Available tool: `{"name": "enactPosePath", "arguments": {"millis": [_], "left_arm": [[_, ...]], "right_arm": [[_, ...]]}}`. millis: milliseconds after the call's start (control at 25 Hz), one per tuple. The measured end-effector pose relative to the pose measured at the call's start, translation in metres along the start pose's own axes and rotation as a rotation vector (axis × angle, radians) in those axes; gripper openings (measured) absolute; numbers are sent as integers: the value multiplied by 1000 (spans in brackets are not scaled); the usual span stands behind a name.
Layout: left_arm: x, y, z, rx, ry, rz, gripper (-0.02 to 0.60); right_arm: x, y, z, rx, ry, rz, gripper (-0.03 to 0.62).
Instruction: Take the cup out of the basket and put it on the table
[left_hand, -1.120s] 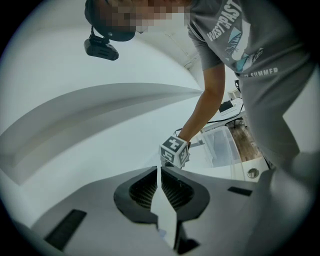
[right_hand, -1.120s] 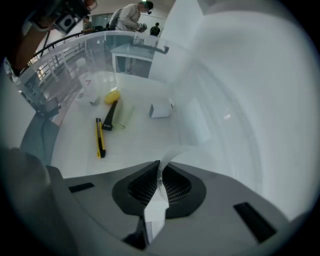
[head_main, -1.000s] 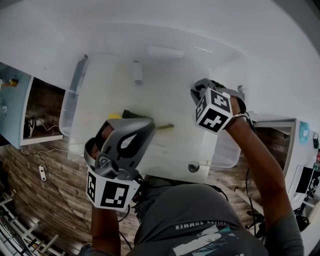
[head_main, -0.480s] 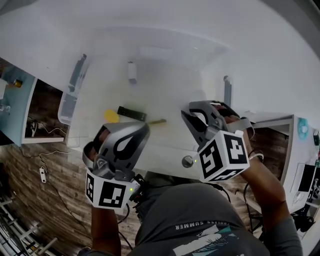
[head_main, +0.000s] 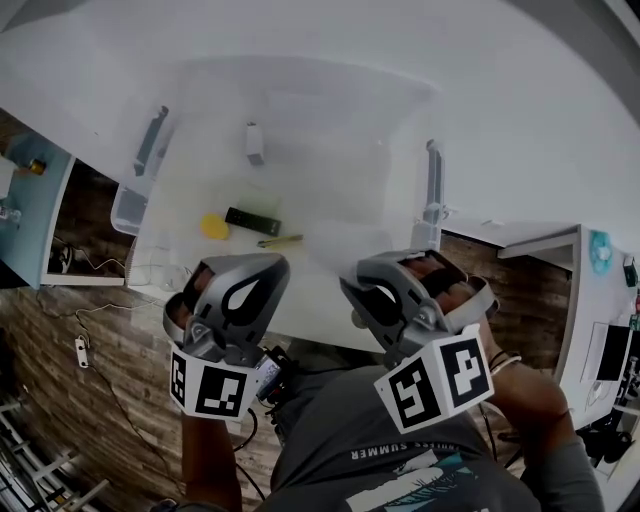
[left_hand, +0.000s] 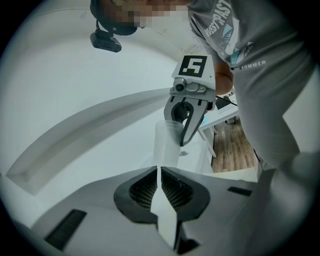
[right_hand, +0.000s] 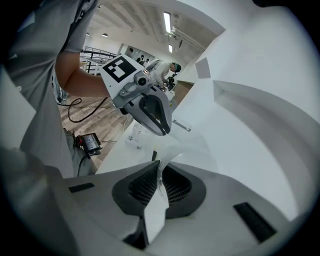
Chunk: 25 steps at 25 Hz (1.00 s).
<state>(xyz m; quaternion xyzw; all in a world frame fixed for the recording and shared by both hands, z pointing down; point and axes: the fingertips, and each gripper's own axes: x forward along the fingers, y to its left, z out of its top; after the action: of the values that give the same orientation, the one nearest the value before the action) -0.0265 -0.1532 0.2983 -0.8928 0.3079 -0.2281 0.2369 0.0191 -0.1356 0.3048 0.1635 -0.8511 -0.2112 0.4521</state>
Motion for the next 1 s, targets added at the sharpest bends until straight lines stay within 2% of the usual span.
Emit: {"name": "enactPosePath", "arguments": {"millis": [480, 1000], "left_arm": [[-27, -28, -25, -55, 73, 30, 17], [-40, -66, -81, -190, 137, 28, 17]], "right_arm": [[8, 77, 13, -22, -55, 159, 25], [79, 124, -37, 11, 70, 257, 25]]}}
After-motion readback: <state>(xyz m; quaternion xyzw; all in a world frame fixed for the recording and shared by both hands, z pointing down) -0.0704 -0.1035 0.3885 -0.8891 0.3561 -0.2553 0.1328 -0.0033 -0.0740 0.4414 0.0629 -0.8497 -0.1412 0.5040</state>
